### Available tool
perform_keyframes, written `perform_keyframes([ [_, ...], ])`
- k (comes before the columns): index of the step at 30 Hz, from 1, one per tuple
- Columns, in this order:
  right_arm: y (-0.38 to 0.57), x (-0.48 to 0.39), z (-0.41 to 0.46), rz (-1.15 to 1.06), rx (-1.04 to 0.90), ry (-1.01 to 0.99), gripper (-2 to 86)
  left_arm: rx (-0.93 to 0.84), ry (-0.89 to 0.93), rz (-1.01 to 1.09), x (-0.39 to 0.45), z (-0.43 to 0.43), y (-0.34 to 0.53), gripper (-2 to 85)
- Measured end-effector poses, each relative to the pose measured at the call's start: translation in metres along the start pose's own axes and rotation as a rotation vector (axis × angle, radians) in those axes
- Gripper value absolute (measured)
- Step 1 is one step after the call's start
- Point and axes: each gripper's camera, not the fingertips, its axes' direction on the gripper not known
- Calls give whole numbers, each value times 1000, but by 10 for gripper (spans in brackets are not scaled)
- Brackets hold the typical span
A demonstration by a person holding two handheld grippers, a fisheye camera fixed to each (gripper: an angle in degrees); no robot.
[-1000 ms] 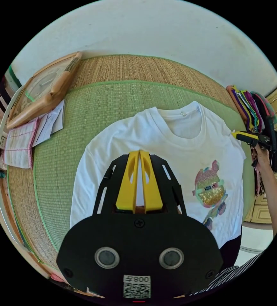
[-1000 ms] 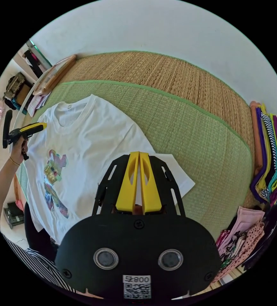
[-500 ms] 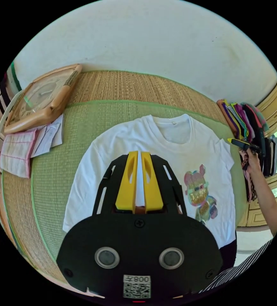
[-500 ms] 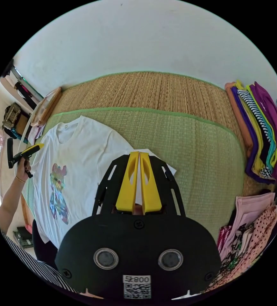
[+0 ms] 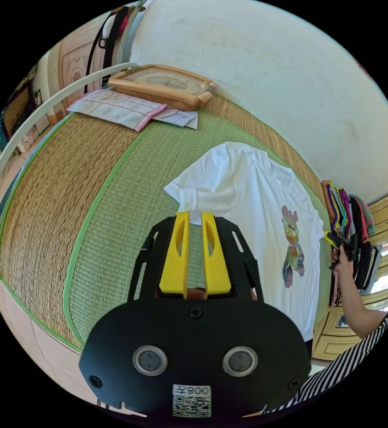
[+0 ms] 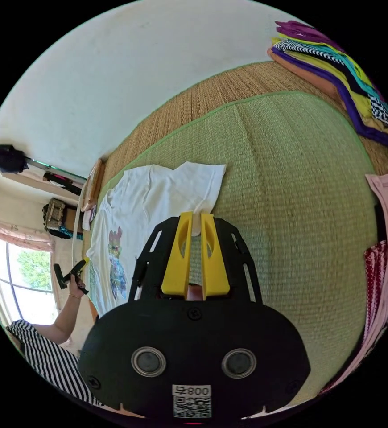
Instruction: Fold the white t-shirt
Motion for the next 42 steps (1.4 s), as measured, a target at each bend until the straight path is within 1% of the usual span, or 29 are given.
perform_keyframes([
  [2, -5, 3, -1, 16, -7, -36, 21, -5, 17, 2, -1, 5, -4, 48],
  [4, -9, -5, -7, -30, 3, -60, 14, 3, 33, 23, 1, 6, -8, 46],
  [7, -7, -54, -24, -215, 44, -99, 11, 30, 23, 96, 14, 3, -14, 44],
  [9, 8, -111, -15, -420, -12, -113, 12, 42, 64, 145, 26, 6, -16, 44],
  [12, 40, -159, 21, -581, -95, 15, 19, -2, 167, 199, 42, 22, -19, 48],
  [14, 52, -162, 38, -594, -135, 56, 31, -40, 252, 253, 57, 36, -21, 53],
  [16, 61, -157, 39, -586, -141, 9, 50, -79, 313, 298, 74, 52, -26, 58],
  [18, 74, -147, 20, -577, -75, 2, 61, -107, 429, 349, 98, 73, -35, 66],
  [19, 77, -145, 14, -576, -53, 16, 63, -116, 455, 358, 105, 79, -39, 68],
  [21, 87, -136, -5, -583, 17, 109, 70, -149, 536, 389, 130, 105, -55, 74],
  [24, 86, -124, -3, -596, 17, 230, 80, -209, 618, 340, 151, 144, -82, 80],
  [28, 70, -107, 13, -569, -36, 179, 87, -262, 670, 215, 155, 182, -112, 80],
  [30, 56, -95, 27, -525, -91, 94, 81, -295, 644, 160, 153, 201, -125, 67],
  [32, 49, -87, 37, -485, -125, 54, 62, -294, 646, 144, 152, 209, -132, 51],
  [36, 52, -77, 44, -443, -132, 50, 14, -291, 643, 156, 156, 214, -145, 28],
  [40, 63, -71, 35, -438, -95, 26, 4, -251, 691, 189, 165, 205, -152, 19],
  [42, 71, -70, 21, -438, -39, 35, 3, -216, 715, 237, 179, 194, -157, 17],
])
